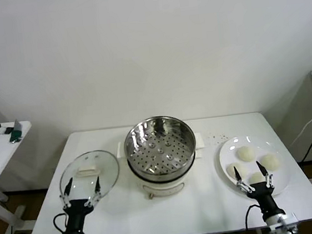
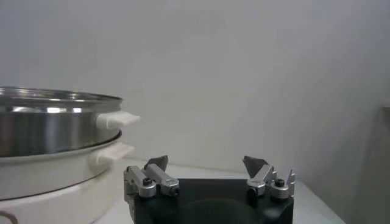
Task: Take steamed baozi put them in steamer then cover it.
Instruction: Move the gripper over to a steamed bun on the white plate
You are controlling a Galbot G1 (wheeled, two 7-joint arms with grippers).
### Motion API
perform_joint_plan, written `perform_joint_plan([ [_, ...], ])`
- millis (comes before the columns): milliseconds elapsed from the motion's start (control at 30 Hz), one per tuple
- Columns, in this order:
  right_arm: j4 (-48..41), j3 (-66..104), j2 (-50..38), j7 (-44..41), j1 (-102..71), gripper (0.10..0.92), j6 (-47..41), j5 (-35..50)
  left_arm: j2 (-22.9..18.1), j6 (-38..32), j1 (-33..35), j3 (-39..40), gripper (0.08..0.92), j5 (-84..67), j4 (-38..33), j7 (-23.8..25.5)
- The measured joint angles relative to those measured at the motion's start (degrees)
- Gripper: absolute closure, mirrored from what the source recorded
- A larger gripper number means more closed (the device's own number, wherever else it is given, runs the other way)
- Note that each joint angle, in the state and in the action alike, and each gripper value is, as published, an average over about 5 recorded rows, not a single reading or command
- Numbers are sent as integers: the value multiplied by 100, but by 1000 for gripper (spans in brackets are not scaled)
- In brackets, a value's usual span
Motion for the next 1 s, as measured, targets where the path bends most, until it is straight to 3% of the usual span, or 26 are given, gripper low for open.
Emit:
perform_joint_plan([
  [367,28,-228,-1522,-751,799,203,-1403,-142,44,0,104,73,177,44,-14,-75],
  [700,-607,-1000,-3619,-2439,2166,203,-2146,-267,6,-108,179,88,177,147,-80,-99],
  [1000,-1483,-2912,-4595,-3978,4434,203,-2208,-605,-113,-133,212,206,177,260,-149,-124],
])
